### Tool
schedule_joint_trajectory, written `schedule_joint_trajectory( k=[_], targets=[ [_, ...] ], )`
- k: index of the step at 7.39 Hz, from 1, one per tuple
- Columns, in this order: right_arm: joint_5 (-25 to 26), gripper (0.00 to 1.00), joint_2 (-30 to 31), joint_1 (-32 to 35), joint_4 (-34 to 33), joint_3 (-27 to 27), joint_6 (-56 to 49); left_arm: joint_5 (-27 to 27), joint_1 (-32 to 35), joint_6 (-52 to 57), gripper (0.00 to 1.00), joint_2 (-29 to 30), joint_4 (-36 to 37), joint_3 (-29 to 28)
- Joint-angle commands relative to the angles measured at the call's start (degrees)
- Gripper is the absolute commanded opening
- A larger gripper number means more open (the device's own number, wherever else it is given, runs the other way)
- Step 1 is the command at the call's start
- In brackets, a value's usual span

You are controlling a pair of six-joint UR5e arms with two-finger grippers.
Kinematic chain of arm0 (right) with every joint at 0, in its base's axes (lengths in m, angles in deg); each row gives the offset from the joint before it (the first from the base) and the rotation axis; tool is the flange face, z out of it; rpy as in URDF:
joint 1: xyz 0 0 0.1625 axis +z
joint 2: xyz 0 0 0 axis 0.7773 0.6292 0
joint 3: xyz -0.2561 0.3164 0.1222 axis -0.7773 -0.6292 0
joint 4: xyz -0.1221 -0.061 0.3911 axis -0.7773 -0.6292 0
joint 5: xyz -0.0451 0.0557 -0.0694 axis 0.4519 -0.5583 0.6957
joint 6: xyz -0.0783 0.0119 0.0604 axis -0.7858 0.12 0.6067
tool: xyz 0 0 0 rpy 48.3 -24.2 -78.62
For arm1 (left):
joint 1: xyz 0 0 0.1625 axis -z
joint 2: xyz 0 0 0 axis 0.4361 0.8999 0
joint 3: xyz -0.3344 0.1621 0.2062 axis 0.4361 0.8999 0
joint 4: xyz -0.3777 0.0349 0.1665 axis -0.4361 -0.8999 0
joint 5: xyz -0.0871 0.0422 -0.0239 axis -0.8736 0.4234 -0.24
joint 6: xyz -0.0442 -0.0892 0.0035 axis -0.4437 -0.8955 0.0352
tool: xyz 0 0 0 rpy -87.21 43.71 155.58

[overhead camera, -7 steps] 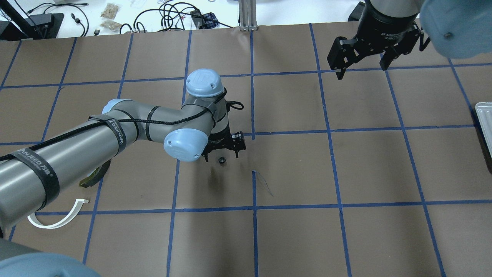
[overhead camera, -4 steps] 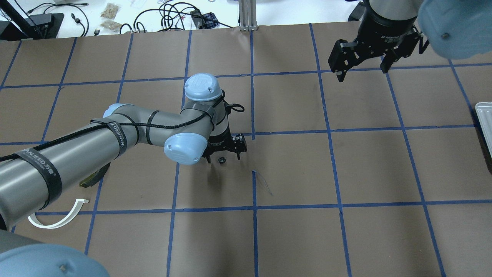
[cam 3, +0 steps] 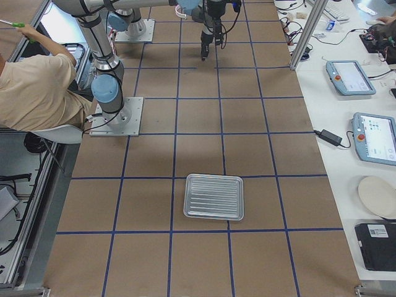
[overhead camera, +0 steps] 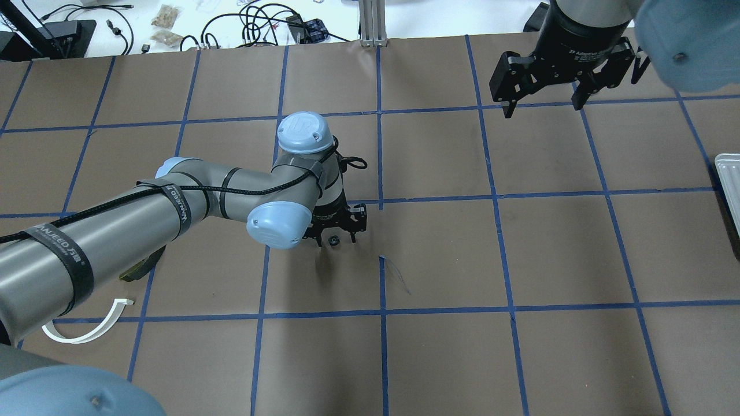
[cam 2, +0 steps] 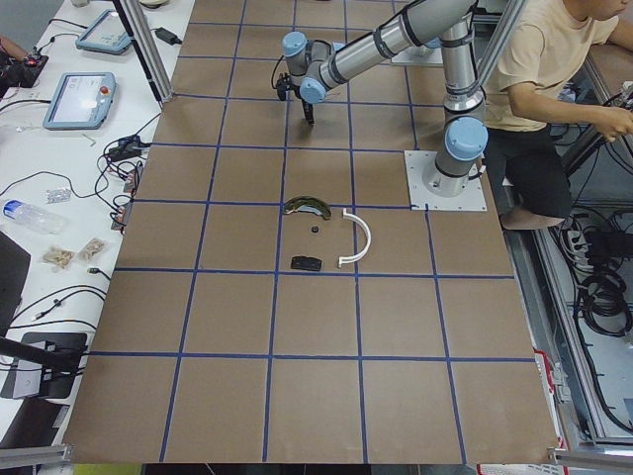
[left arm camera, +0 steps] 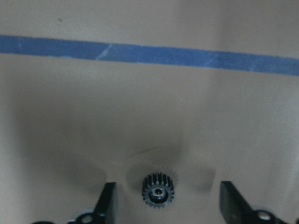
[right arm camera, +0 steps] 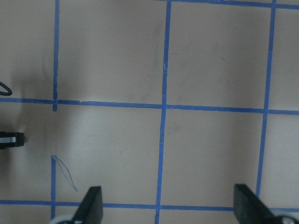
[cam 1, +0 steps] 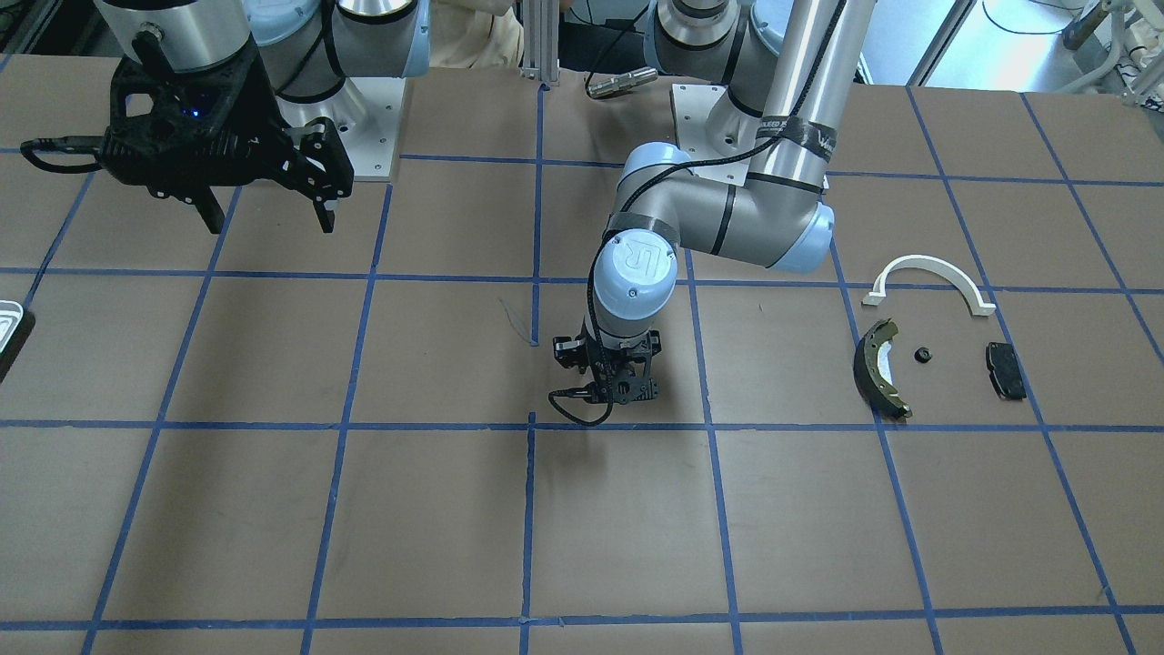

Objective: Place bearing gear from tray to pile

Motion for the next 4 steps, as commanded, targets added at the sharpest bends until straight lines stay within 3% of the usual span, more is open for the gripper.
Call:
schedule_joint_trajectory(
  k=[1, 4],
  targets=[
    [-0.2, 1.00, 0.7, 0.4, 0.0, 0.4, -0.3, -0.1, -0.1, -0.1, 0.00, 0.0, -0.1, -0.3],
    [-1.2, 1.00, -2.2, -0.3, -1.3, -0.5, 0.1, -0.2, -7.4, 4.1, 0.00, -2.5, -2.5, -3.7]
  ],
)
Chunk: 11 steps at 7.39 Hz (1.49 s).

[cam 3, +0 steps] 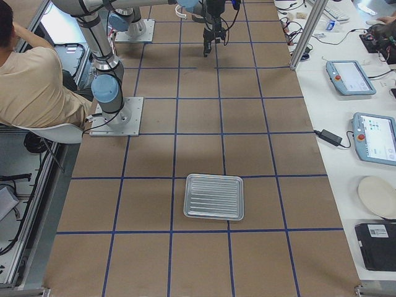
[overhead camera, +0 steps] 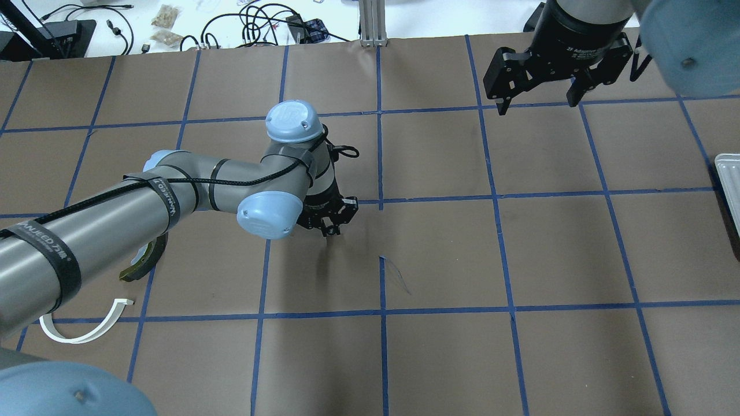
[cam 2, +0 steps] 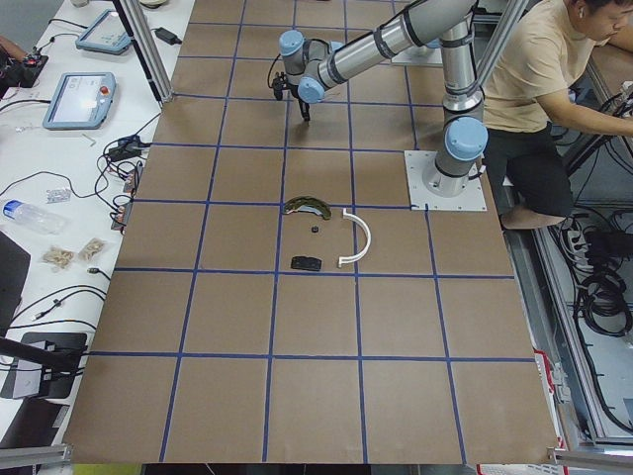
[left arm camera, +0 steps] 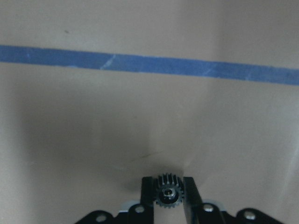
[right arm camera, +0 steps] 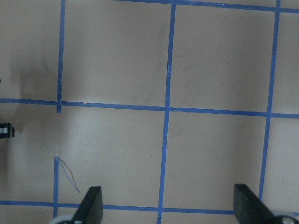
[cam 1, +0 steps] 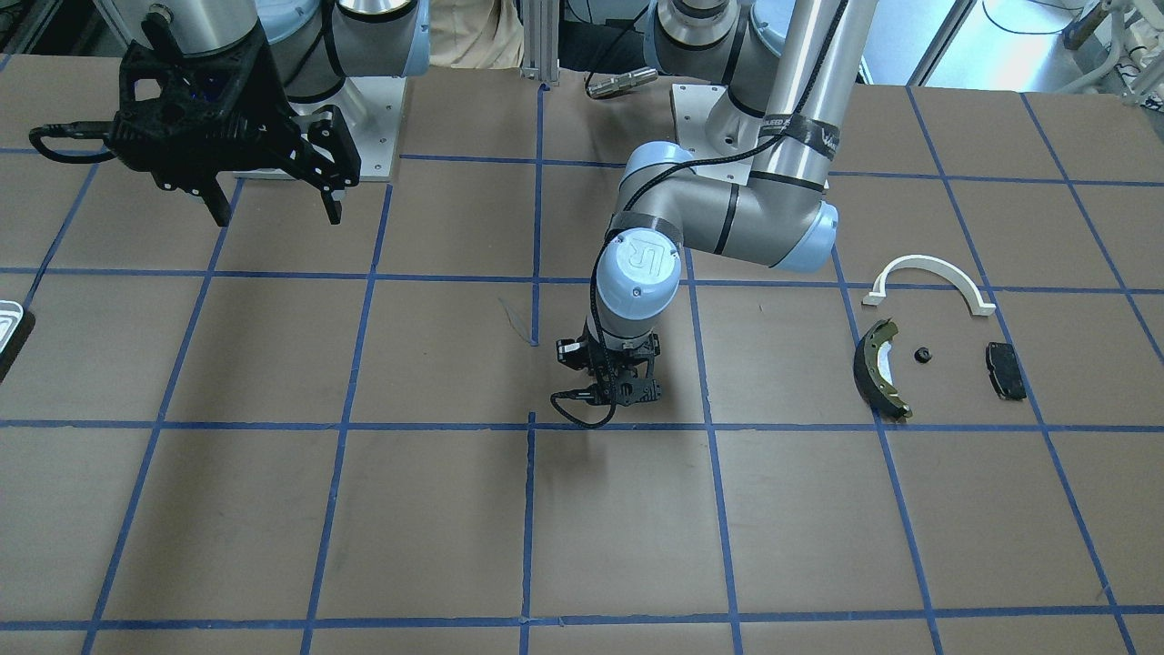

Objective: Place bearing gear from tray to pile

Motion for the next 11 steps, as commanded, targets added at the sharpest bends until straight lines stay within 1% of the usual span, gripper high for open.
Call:
schedule_joint_trajectory(
  k=[1, 2, 3, 4, 5, 6, 7, 8, 9, 10, 11],
  targets=[
    [0.5, 1.00, -1.7, -0.7, 0.3, 0.2, -0.2, 0.6, -7.5, 10.2, 0.00, -3.3, -8.7, -3.7],
    [0.6, 1.00, -1.6, -1.0, 0.6, 0.2, -0.2, 2.5, -13.3, 16.6, 0.00, -4.7, -14.1, -5.4],
    [0.4, 1.00, -1.5, -1.0, 0.5, -0.1, 0.1, 6.7, -19.7, 26.0, 0.00, -5.4, -15.4, -5.8],
    [0.6, 1.00, -1.4, -1.0, 1.0, 0.2, 0.3, 7.8, -25.7, 32.1, 0.00, -5.6, -17.1, -6.0],
    [0.8, 1.00, -1.3, -1.0, 1.1, 0.4, 0.4, 9.2, -31.2, 39.2, 0.00, -5.6, -17.1, -5.5],
    [1.2, 1.00, -1.3, -1.0, 1.1, 0.4, 0.4, 9.4, -36.1, 47.7, 0.00, -4.7, -17.0, -5.0],
    [2.7, 1.00, -1.2, -0.9, 1.1, 0.5, 0.4, 10.3, -41.2, 55.4, 0.00, -3.9, -15.8, -4.3],
    [2.7, 1.00, -1.1, -0.7, 1.1, 0.5, 0.5, 12.1, -45.9, 60.7, 0.00, -2.7, -12.6, -3.9],
    [2.7, 1.00, -1.1, -0.7, 1.1, 0.5, 0.6, 12.1, -47.7, 63.6, 0.00, -1.9, -11.1, -3.0],
    [2.8, 1.00, -1.1, -0.7, 1.1, 0.5, 0.6, 12.1, -47.9, 64.6, 0.00, -1.5, -8.0, -1.7],
    [2.8, 1.00, -1.1, -0.7, 1.1, 0.6, 0.6, 12.2, -48.1, 64.6, 0.00, -1.3, -7.2, 0.0]
  ],
)
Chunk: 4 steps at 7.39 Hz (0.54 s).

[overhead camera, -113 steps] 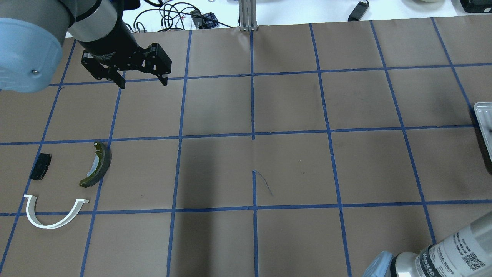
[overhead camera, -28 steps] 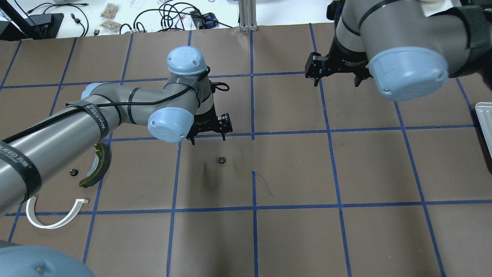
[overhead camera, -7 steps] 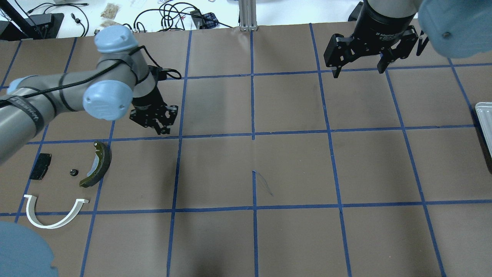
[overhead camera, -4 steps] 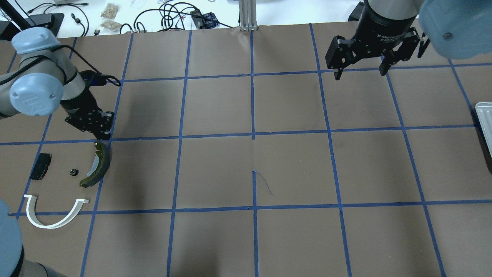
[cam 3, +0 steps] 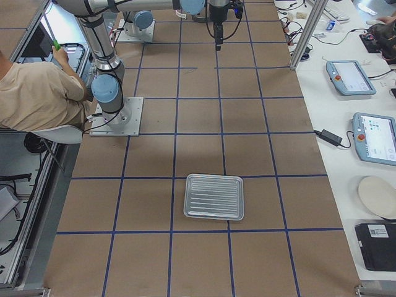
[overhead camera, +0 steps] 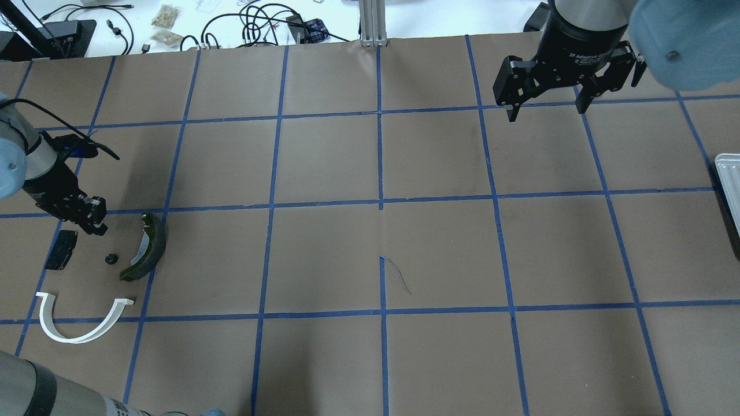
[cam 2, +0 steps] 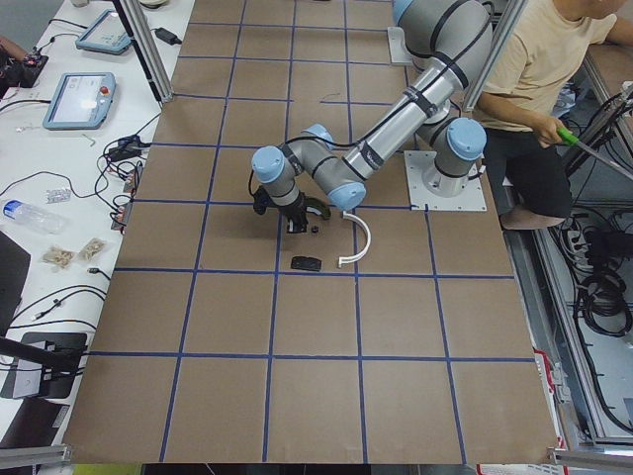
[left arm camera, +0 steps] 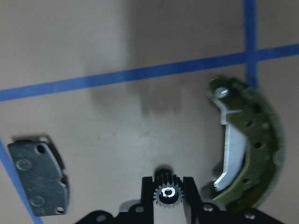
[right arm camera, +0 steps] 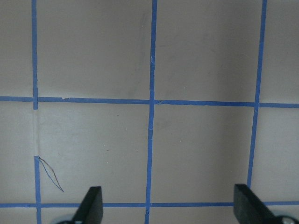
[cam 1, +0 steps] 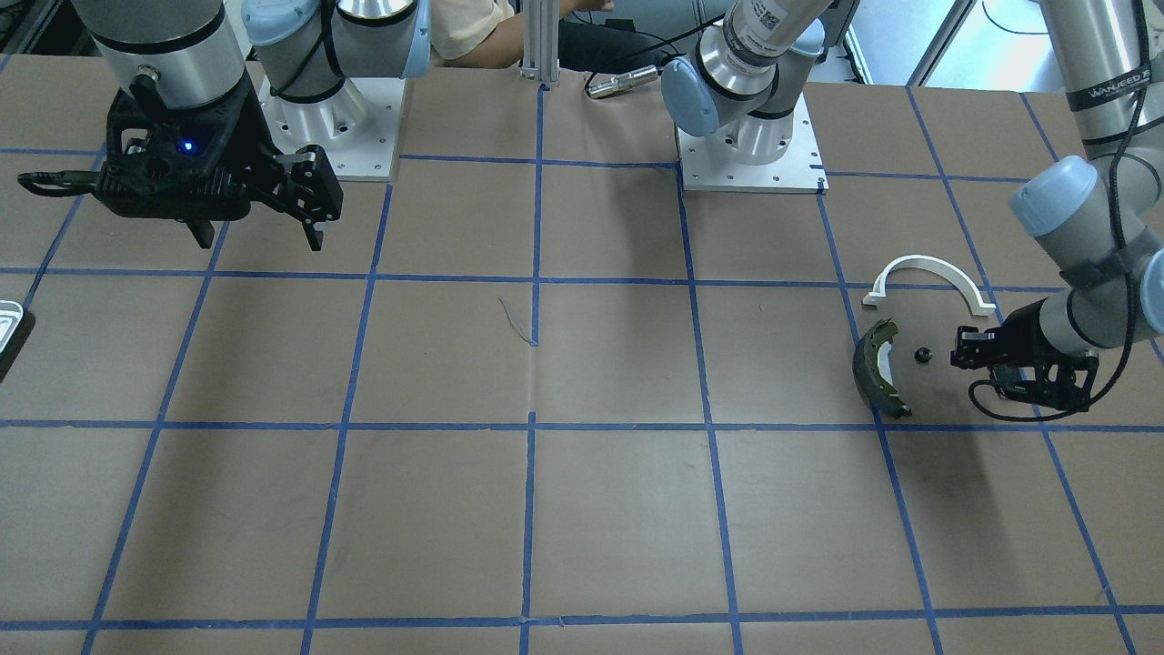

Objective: Place bearing gear from tray to pile

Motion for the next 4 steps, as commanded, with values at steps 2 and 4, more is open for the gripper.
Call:
schedule_joint_trajectory(
  k=[2, 4],
  targets=[
    [1.0, 1.00, 0.0, 0.1, 0.0, 0.2, 0.0, 0.4, -0.8, 1.5, 0.73, 0.1, 2.8, 2.3],
    [1.0, 1.00, 0.0, 0.0, 0.0, 0.2, 0.0, 0.9, -1.3, 1.4, 1.00, -0.9, 2.4, 1.9]
  ],
)
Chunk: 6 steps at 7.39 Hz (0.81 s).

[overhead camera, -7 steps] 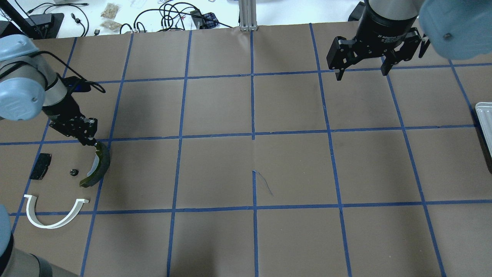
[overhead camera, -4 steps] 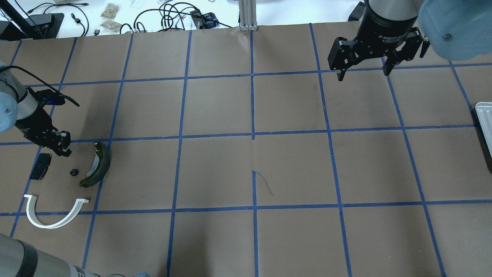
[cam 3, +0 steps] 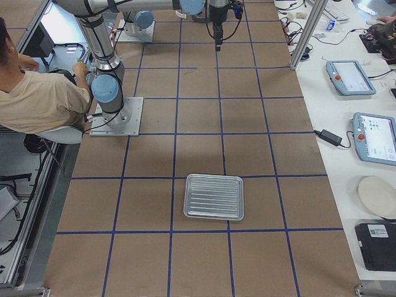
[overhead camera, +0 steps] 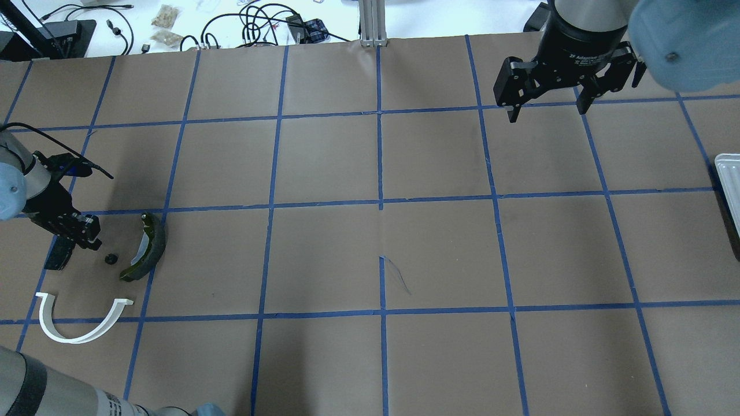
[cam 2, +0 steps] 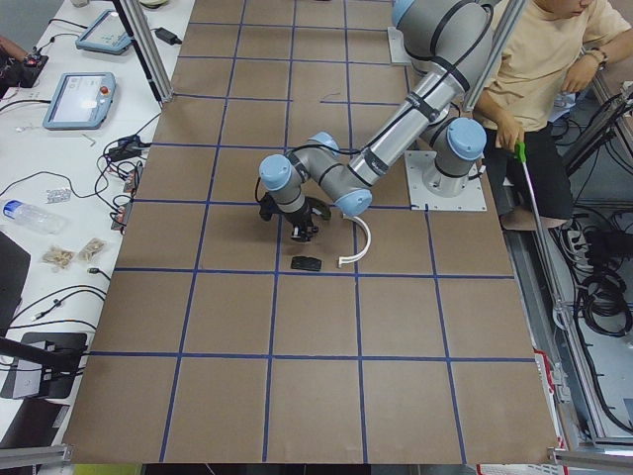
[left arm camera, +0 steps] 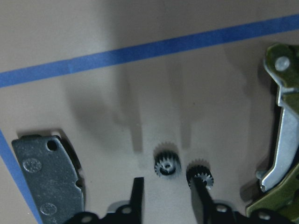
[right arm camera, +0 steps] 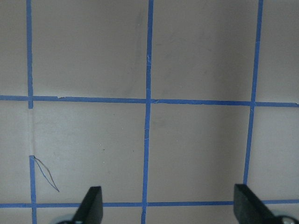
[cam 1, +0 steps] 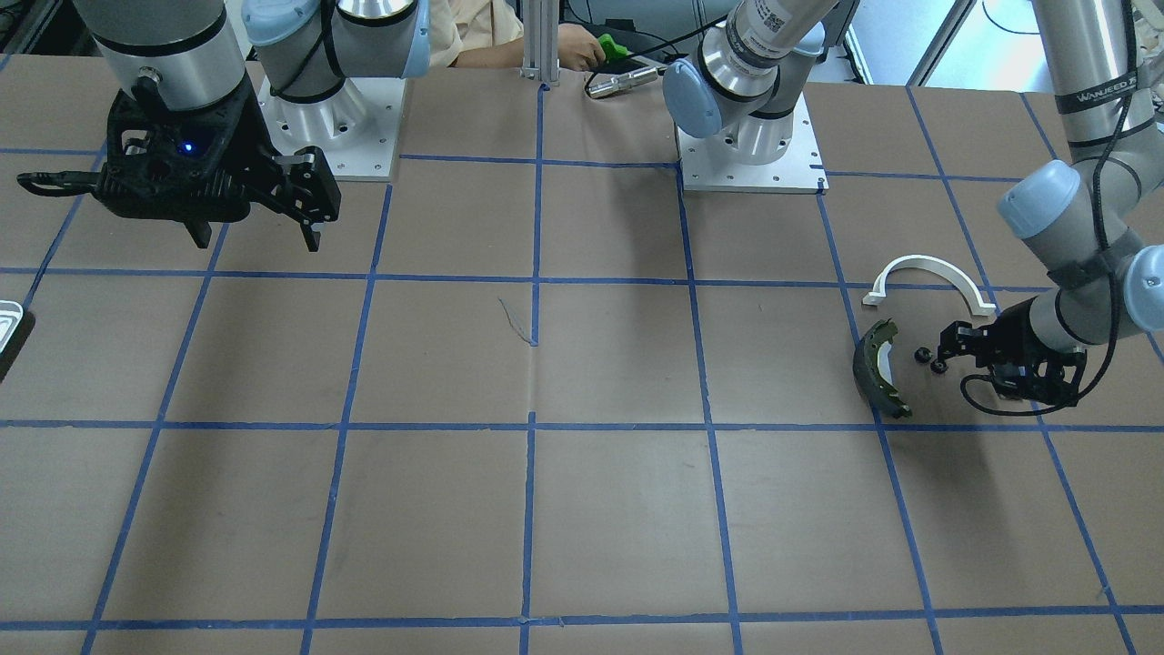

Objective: Place bearing gear from tray to pile

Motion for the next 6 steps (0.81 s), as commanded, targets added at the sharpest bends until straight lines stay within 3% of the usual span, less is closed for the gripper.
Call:
schedule_joint_trajectory(
  k=[1, 2, 4, 5, 6],
  targets=[
    [0.1, 1.00, 0.0, 0.0, 0.0, 0.1, 0.0, 0.3, 0.8, -0.6, 1.00, -2.6, -1.0, -0.9],
    [0.2, 1.00, 0.0, 0.0, 0.0, 0.1, 0.0, -0.2, 2.6, -1.6, 1.00, -4.8, -5.0, -3.9],
    [0.2, 1.00, 0.0, -0.1, 0.0, 0.1, 0.0, -1.1, 12.4, -12.4, 1.00, -8.2, -19.6, -13.5],
    [0.2, 1.00, 0.0, -0.1, 0.0, 0.1, 0.0, -5.8, 16.0, -17.5, 1.00, -9.6, -26.0, -18.1],
    [0.2, 1.00, 0.0, 0.0, 0.0, 0.1, 0.0, -6.8, 20.2, -26.2, 1.00, -10.3, -30.9, -23.0]
  ],
)
